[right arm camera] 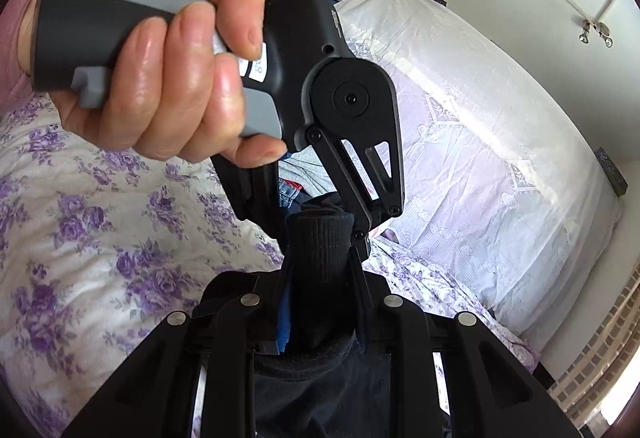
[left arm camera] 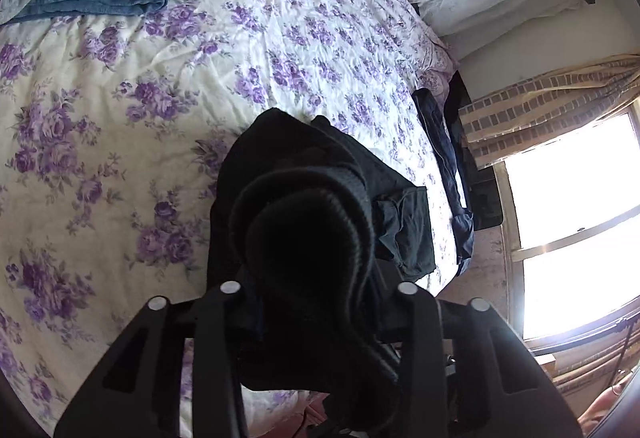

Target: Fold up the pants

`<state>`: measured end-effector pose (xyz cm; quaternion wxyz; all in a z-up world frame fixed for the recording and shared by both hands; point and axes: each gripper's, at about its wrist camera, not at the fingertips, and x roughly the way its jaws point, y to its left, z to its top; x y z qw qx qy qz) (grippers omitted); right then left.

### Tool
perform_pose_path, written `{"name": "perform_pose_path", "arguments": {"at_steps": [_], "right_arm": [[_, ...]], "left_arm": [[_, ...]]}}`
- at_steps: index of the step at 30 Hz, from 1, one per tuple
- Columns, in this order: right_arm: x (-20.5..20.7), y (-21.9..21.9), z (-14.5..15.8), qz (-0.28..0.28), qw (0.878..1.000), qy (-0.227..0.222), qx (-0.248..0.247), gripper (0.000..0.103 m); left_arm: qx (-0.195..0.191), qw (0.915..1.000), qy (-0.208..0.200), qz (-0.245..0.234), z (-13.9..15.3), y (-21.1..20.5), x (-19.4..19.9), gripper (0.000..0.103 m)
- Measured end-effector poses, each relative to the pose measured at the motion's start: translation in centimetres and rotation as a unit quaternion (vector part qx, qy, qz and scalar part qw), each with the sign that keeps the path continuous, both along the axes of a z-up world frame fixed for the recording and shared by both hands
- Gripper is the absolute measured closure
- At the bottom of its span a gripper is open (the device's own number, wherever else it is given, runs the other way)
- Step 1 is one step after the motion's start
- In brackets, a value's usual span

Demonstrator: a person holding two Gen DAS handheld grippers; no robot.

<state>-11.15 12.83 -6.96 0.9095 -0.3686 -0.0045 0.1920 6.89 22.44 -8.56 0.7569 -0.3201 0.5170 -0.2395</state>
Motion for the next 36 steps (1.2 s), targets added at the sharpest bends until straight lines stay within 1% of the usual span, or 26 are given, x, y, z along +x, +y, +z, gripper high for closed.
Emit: {"name": "perform_pose_path", "arguments": {"at_steps": [4,6,7,10,12,16,17,20,21,22,25,28,30,31,32,33,34,35,36], "right_arm": [[-0.4,-1.4,0.4,-0.001,1.0,-0.008,0.023,0.078],[-0.6,-3.0,1.3,-0.01,0.998,-0.018,0.053,0.078],[-0.6,-4.0,1.7,-0.016,0.997,-0.021,0.071,0.078],[0.0,-7.2,3.0,-0.033,0.992,-0.013,0.123,0.078],[0.7,-10.2,3.7,-0.052,0.985,-0.002,0.165,0.078],[2.1,-15.2,3.9,-0.094,0.971,0.012,0.221,0.078],[2.5,-16.9,3.9,-0.107,0.965,0.021,0.24,0.078],[3.5,-21.2,3.7,-0.132,0.945,0.051,0.295,0.078],[3.9,-22.3,3.5,-0.138,0.939,0.06,0.308,0.078],[4.4,-23.9,3.2,-0.147,0.931,0.073,0.326,0.078],[5.3,-26.6,2.4,-0.164,0.914,0.097,0.357,0.078],[6.3,-29.1,1.2,-0.181,0.894,0.123,0.39,0.078],[6.9,-30.8,0.1,-0.194,0.878,0.143,0.413,0.078],[7.0,-31.4,-0.3,-0.198,0.872,0.149,0.421,0.078],[7.3,-32.2,-0.9,-0.205,0.863,0.159,0.434,0.078],[7.8,-32.7,-1.2,-0.209,0.856,0.168,0.442,0.078],[8.1,-33.3,-1.5,-0.217,0.848,0.176,0.45,0.078],[8.5,-34.0,-2.0,-0.227,0.836,0.184,0.464,0.078],[8.7,-34.6,-2.4,-0.232,0.825,0.196,0.478,0.078]], "left_arm": [[-0.022,0.9996,-0.008,0.015,1.1,-1.1,-0.6,0.074],[-0.039,0.9989,-0.025,0.011,2.5,-2.6,-0.5,0.074],[-0.042,0.9986,-0.03,0.008,3.0,-3.3,-0.4,0.074],[-0.045,0.998,-0.044,-0.004,4.7,-7.0,0.7,0.074],[-0.039,0.9979,-0.05,-0.012,5.3,-10.5,1.4,0.074],[-0.03,0.9974,-0.055,-0.035,5.3,-16.6,2.8,0.074],[-0.029,0.9972,-0.052,-0.044,5.1,-18.6,3.4,0.074],[-0.026,0.9969,-0.039,-0.063,4.2,-22.4,4.4,0.074],[-0.02,0.9968,-0.034,-0.07,3.9,-24.1,4.9,0.074],[-0.014,0.9966,-0.028,-0.075,3.5,-25.7,5.4,0.074],[0.006,0.9963,-0.016,-0.084,2.3,-28.9,6.3,0.074],[0.024,0.9954,-0.003,-0.093,1.0,-31.8,7.3,0.074],[0.039,0.9945,0.004,-0.097,0.1,-33.6,7.9,0.074],[0.047,0.9939,0.007,-0.1,-0.4,-34.4,8.1,0.074],[0.057,0.993,0.01,-0.103,-1.0,-35.4,8.3,0.074],[0.064,0.9925,0.011,-0.104,-1.4,-36.0,8.5,0.073],[0.073,0.9916,0.013,-0.106,-1.8,-36.6,8.7,0.068],[0.081,0.9909,0.016,-0.106,-2.1,-37.1,8.9,0.064],[0.082,0.9907,0.018,-0.106,-2.4,-37.4,9.1,0.053]]}}
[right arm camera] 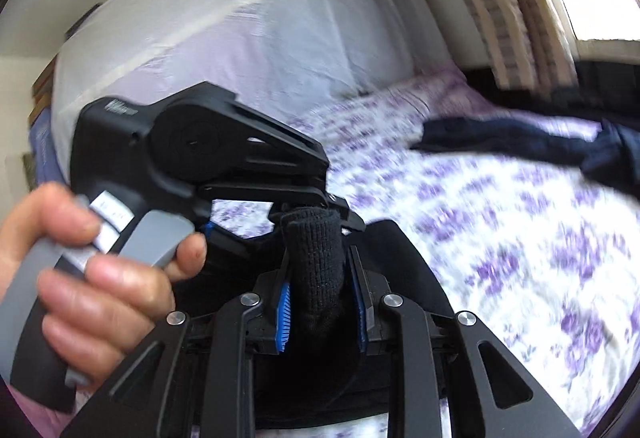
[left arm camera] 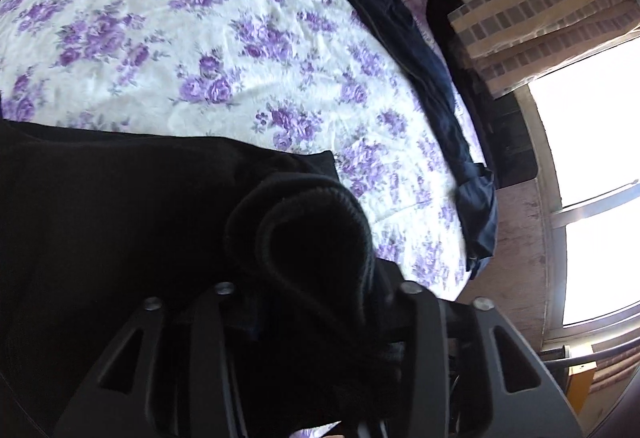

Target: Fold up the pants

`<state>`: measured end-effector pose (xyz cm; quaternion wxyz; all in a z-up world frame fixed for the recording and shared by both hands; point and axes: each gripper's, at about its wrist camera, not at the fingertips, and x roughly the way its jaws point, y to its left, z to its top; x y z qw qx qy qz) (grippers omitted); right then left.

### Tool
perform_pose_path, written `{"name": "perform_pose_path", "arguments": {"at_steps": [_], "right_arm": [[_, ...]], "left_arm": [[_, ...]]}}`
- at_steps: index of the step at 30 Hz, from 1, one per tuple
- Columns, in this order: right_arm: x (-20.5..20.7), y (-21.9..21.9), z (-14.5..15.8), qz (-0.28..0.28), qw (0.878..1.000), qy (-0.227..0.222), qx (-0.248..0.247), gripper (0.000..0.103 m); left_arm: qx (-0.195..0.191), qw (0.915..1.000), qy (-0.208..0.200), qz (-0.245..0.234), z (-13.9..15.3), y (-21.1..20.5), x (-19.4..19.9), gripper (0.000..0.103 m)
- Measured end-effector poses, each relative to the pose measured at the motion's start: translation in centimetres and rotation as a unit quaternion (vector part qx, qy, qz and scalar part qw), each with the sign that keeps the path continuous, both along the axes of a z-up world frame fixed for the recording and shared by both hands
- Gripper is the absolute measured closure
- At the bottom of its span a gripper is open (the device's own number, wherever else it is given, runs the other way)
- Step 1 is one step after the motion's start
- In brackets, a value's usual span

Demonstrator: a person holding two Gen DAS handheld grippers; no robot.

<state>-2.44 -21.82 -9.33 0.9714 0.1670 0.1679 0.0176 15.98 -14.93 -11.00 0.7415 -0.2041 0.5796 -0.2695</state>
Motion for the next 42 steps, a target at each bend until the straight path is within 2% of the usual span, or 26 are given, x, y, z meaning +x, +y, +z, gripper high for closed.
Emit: {"name": "perform_pose_path", "arguments": {"at_steps": [1,2,3,4,6,8,10,12,14,17,19,20,21,23,24,25,27,28,29,30,32,34,36,39,40,42], "right_arm": [[0.5,-0.8,-0.4,-0.007,1.0,0.015,0.022,0.076],[0.6,-1.6,-1.0,-0.013,0.999,0.027,0.04,0.072],[0.8,-2.2,-1.2,-0.017,0.998,0.036,0.054,0.064],[1.0,-3.0,-1.4,-0.025,0.996,0.054,0.068,0.051],[1.0,-4.0,-1.3,-0.032,0.995,0.069,0.07,0.047],[-0.3,-5.3,0.4,-0.068,0.995,0.052,0.051,0.047],[-1.6,-6.0,2.3,-0.095,0.995,0.014,0.033,0.045],[-1.6,-5.5,4.2,-0.056,0.998,-0.014,0.015,0.045],[-0.1,-3.6,5.1,0.044,0.999,-0.019,0.014,0.046],[4.5,-1.2,4.0,0.163,0.985,0.033,0.047,0.054],[7.4,-0.9,2.4,0.158,0.983,0.081,0.044,0.055],[9.2,-1.6,0.9,0.116,0.984,0.131,0.035,0.055],[10.4,-2.8,-0.6,0.087,0.981,0.17,0.043,0.06],[11.1,-5.8,-2.9,0.062,0.975,0.195,0.089,0.078],[10.8,-6.3,-3.1,0.06,0.974,0.196,0.097,0.083],[10.4,-6.6,-2.9,0.055,0.973,0.2,0.1,0.077],[8.5,-6.0,-0.8,0.029,0.979,0.19,0.065,0.056],[7.3,-5.0,0.7,0.043,0.985,0.163,0.044,0.056],[5.6,-3.1,2.5,0.08,0.988,0.133,0.022,0.056],[4.6,-1.9,3.4,0.106,0.988,0.115,0.012,0.056],[3.0,1.5,5.1,0.174,0.981,0.081,-0.016,0.057],[2.1,4.8,5.6,0.232,0.97,0.066,-0.042,0.059],[2.2,8.1,4.1,0.27,0.956,0.087,-0.079,0.066],[2.1,10.2,-0.2,0.277,0.935,0.172,-0.137,0.074],[1.9,10.1,-1.5,0.274,0.931,0.19,-0.148,0.075],[0.7,9.4,-2.0,0.275,0.929,0.191,-0.158,0.076]], "left_arm": [[-0.004,1.0,-0.001,-0.001,0.0,-0.2,0.0,0.043],[-0.009,0.9999,-0.007,-0.005,0.3,-0.2,-0.1,0.039],[-0.007,0.9996,-0.027,-0.012,1.1,-0.1,-0.5,0.034],[-0.001,0.9989,-0.044,-0.014,1.9,0.1,-0.8,0.027],[0.008,0.9952,-0.096,-0.014,4.4,1.5,-1.9,0.017],[0.016,0.9888,-0.148,-0.007,6.6,3.7,-3.2,0.014],[0.038,0.9816,-0.187,0.016,7.7,6.4,-4.2,0.012],[0.065,0.9733,-0.214,0.051,8.0,9.6,-5.0,0.012],[0.065,0.9733,-0.207,0.073,7.5,11.9,-4.9,0.012],[0.041,0.9782,-0.18,0.096,5.6,15.2,-5.0,0.012],[0.034,0.9795,-0.17,0.102,4.4,16.2,-5.4,0.012],[0.033,0.9808,-0.166,0.098,3.5,16.5,-5.8,0.012],[0.036,0.9821,-0.161,0.091,2.8,16.1,-6.3,0.012],[0.046,0.9848,-0.15,0.075,0.5,15.7,-7.6,0.012],[0.064,0.9865,-0.137,0.062,-1.1,15.3,-8.2,0.012],[0.076,0.9875,-0.129,0.051,-2.3,15.2,-8.7,0.012],[0.071,0.9902,-0.111,0.045,-3.7,16.1,-9.2,0.012],[0.059,0.991,-0.11,0.05,-3.5,17.0,-9.3,0.012],[0.052,0.9908,-0.113,0.053,-3.1,17.6,-9.3,0.012],[0.044,0.9887,-0.127,0.065,-2.1,18.9,-9.2,0.012],[0.053,0.9824,-0.156,0.088,0.0,20.5,-8.8,0.012],[0.075,0.9729,-0.192,0.104,2.2,21.4,-8.0,0.012],[0.084,0.9695,-0.21,0.095,3.6,21.0,-6.7,0.012],[0.077,0.9733,-0.209,0.057,3.2,19.1,-4.5,0.012],[0.092,0.9729,-0.207,0.049,2.8,18.4,-3.9,0.012],[0.152,0.969,-0.192,0.031,0.5,16.7,-2.2,0.012]]}}
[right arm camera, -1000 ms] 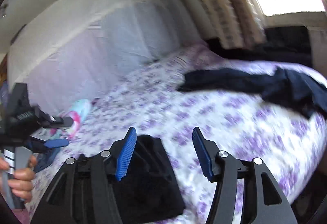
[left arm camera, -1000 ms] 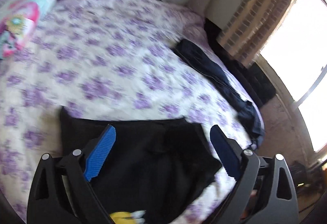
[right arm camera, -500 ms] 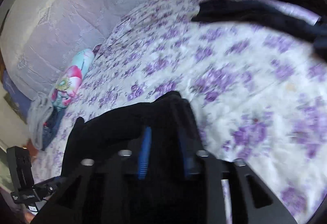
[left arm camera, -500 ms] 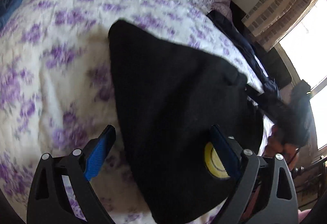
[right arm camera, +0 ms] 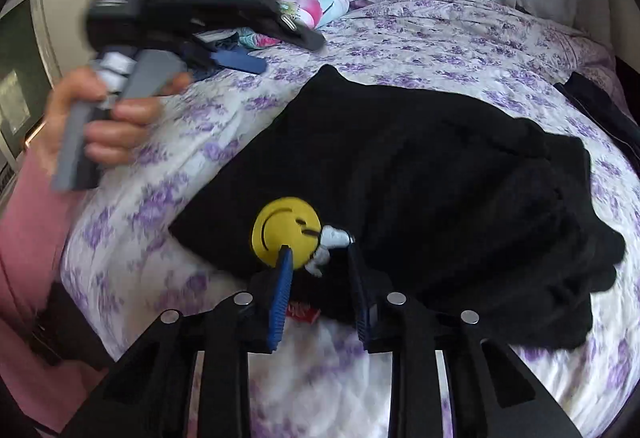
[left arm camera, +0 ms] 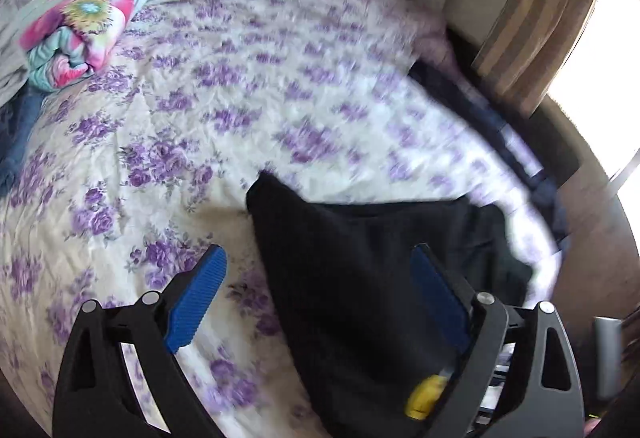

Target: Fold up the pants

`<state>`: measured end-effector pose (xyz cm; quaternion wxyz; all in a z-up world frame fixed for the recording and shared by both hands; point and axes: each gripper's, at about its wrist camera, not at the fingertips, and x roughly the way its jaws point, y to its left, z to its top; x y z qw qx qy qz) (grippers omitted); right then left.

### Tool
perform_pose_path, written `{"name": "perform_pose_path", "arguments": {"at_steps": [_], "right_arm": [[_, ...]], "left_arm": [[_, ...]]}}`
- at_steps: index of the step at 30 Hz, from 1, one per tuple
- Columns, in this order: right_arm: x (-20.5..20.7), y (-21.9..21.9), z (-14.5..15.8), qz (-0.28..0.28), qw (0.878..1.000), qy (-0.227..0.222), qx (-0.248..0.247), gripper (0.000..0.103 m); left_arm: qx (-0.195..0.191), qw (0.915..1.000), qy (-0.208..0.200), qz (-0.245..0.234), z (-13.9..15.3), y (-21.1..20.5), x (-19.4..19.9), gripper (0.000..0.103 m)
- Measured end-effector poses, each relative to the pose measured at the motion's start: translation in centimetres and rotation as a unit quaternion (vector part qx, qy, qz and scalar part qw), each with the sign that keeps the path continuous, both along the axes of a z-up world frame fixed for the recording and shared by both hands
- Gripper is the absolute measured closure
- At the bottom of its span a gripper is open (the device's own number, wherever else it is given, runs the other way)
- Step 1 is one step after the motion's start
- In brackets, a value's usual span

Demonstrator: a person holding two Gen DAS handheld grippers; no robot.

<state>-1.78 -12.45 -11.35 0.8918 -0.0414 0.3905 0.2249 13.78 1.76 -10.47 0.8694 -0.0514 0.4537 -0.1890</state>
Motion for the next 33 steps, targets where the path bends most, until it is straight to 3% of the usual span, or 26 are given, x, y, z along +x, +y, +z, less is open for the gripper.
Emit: {"name": "perform_pose_path", "arguments": {"at_steps": [2,3,5,7,8,10,12,14,15,17,19,23,26,31,33], "right_arm": [[-0.7,-0.2,1.0,0.0,1.0,-0.001,-0.006,0.076],[-0.9,-0.2,1.7,0.001,1.0,-0.01,-0.006,0.075],[-1.2,-0.3,3.1,0.002,0.999,-0.031,0.01,0.07],[-1.0,-0.6,3.5,-0.002,0.998,-0.047,0.034,0.052],[-0.2,-0.8,2.8,-0.02,0.999,-0.04,0.024,0.049],[1.3,-1.2,1.0,-0.039,0.999,-0.001,-0.009,0.052],[1.2,-2.0,1.3,-0.027,1.0,-0.004,0.009,0.052],[0.6,-3.2,3.5,-0.027,0.999,-0.028,0.03,0.047],[0.3,-4.3,4.6,-0.041,0.997,-0.05,0.039,0.038],[0.3,-6.9,6.5,-0.088,0.991,-0.087,0.055,0.029],[0.9,-9.4,7.2,-0.135,0.984,-0.094,0.069,0.024],[3.4,-15.2,6.2,-0.21,0.97,-0.04,0.117,0.022],[5.4,-18.0,4.1,-0.229,0.963,0.018,0.141,0.022],[7.1,-19.6,-0.2,-0.195,0.955,0.114,0.193,0.022],[7.7,-19.4,-1.5,-0.172,0.945,0.146,0.236,0.022]], "left_arm": [[0.06,0.9977,0.029,0.012,-2.7,-0.9,1.7,0.012],[0.065,0.997,0.037,0.017,-3.4,-0.8,2.2,0.014],[0.041,0.9973,0.054,0.029,-3.7,0.4,2.3,0.016],[0.008,0.9983,0.04,0.04,-2.2,1.8,1.4,0.016],[0.012,0.9987,0.024,0.044,-1.4,2.1,0.6,0.015],[0.065,0.9961,-0.012,0.058,-0.4,1.8,-0.9,0.011],[0.111,0.9914,-0.021,0.066,-0.3,1.4,-1.9,0.011],[0.108,0.9922,-0.008,0.061,-0.4,1.3,-2.6,0.011],[0.097,0.9934,0.002,0.061,-0.4,1.3,-2.8,0.011],[0.082,0.9948,0.01,0.06,-0.4,1.1,-3.2,0.009],[0.077,0.9952,0.011,0.059,-0.5,0.8,-3.7,0.007],[0.064,0.9957,0.034,0.058,-1.5,0.0,-3.7,0.007],[0.057,0.9958,0.051,0.051,-2.3,-0.8,-3.7,0.007],[0.054,0.9952,0.07,0.043,-3.4,-1.9,-3.5,0.007],[0.052,0.9949,0.076,0.042,-3.9,-2.0,-3.2,0.004]]}}
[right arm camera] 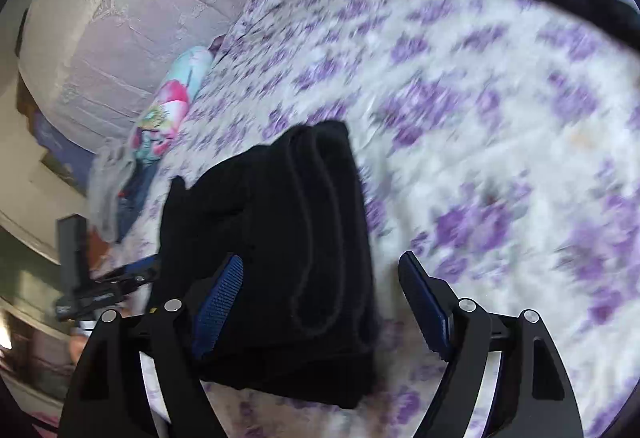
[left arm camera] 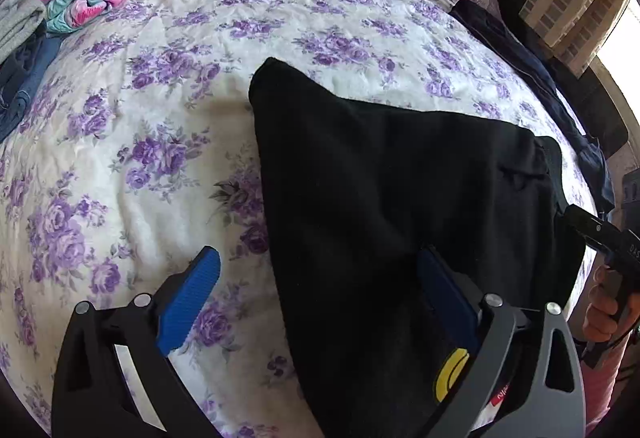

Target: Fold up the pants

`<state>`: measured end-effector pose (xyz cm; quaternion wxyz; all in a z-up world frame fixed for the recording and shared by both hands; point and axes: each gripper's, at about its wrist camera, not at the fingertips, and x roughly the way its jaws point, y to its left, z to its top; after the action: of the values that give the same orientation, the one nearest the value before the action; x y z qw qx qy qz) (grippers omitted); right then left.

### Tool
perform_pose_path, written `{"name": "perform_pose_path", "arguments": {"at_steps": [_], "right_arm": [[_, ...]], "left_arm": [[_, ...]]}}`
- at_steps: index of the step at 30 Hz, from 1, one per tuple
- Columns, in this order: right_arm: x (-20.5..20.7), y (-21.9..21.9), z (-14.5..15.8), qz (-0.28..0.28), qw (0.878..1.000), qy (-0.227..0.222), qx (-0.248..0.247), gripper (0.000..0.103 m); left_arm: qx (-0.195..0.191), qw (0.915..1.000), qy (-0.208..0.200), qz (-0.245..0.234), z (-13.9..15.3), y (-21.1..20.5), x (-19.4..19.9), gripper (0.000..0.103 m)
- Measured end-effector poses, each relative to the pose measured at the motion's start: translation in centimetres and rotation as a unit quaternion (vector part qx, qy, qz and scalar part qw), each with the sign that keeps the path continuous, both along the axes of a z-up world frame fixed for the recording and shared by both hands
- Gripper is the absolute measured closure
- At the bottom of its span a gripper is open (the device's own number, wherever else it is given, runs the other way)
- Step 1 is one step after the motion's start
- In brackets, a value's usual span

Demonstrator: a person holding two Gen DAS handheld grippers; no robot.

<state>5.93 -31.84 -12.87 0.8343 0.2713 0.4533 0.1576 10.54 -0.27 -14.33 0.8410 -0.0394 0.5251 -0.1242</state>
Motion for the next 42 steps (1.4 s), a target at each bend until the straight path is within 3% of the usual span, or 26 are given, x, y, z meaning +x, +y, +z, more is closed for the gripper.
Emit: {"name": "perform_pose_path", "arguments": {"at_steps": [2,3,6,8,10,11,13,14,16,19,25,28,32,36,39,42], "right_arm": [[0.7,0.5,-0.8,0.029,0.999,0.006,0.035,0.02],[0.9,0.7,-0.9,0.033,0.999,0.005,0.038,0.019],[1.6,1.5,-0.7,0.041,0.999,0.003,0.027,0.021],[1.9,2.1,-0.4,0.038,0.999,0.006,0.008,0.035],[1.9,2.5,-0.4,0.045,0.999,0.003,0.003,0.055],[1.8,2.5,-0.4,0.048,0.999,0.003,0.014,0.057],[1.5,2.5,-0.1,0.047,0.999,-0.004,0.016,0.063],[1.3,2.6,0.1,0.046,0.999,-0.012,0.015,0.064],[0.9,2.4,0.6,0.043,0.999,-0.02,0.013,0.067],[0.3,2.8,2.2,0.048,0.998,-0.05,0.001,0.069],[0.4,4.0,5.9,0.066,0.992,-0.102,0.018,0.071],[1.6,5.3,7.9,0.077,0.989,-0.128,0.016,0.071],[6.4,7.8,10.3,0.097,0.982,-0.158,0.038,0.071],[13.8,11.2,10.7,0.111,0.979,-0.163,0.053,0.071],[18.8,14.0,9.4,0.111,0.98,-0.165,0.03,0.071],[23.7,15.9,5.6,0.103,0.986,-0.131,0.005,0.071]], "left_arm": [[-0.026,0.9995,0.018,-0.002,-0.6,0.3,0.6,0.004],[-0.059,0.9975,0.038,-0.001,-1.2,0.8,1.2,0.004],[-0.089,0.9952,0.039,-0.01,-1.5,1.2,2.2,0.004],[-0.1,0.9942,0.035,-0.015,-1.4,1.1,2.6,0.004],[-0.115,0.9927,0.027,-0.023,-1.3,0.9,2.7,0.006],[-0.118,0.9924,0.022,-0.026,-1.1,0.8,2.6,0.01],[-0.124,0.9916,0.011,-0.035,-0.7,0.5,2.2,0.04],[-0.144,0.9885,0.013,-0.044,-0.5,0.5,2.0,0.049],[-0.154,0.9872,0.009,-0.04,-0.2,0.8,1.8,0.067],[-0.167,0.9855,0.002,-0.028,0.2,1.5,1.7,0.083],[-0.178,0.9826,-0.04,-0.036,2.4,1.8,0.7,0.089],[-0.16,0.982,-0.094,-0.034,5.7,2.6,0.3,0.089],[-0.133,0.9794,-0.151,-0.019,9.9,5.2,1.5,0.089],[-0.097,0.9777,-0.186,0.009,12.4,8.8,6.5,0.088],[-0.071,0.9796,-0.186,0.027,11.7,10.7,11.1,0.087],[-0.057,0.9859,-0.15,0.047,7.7,12.4,15.7,0.087]]}}
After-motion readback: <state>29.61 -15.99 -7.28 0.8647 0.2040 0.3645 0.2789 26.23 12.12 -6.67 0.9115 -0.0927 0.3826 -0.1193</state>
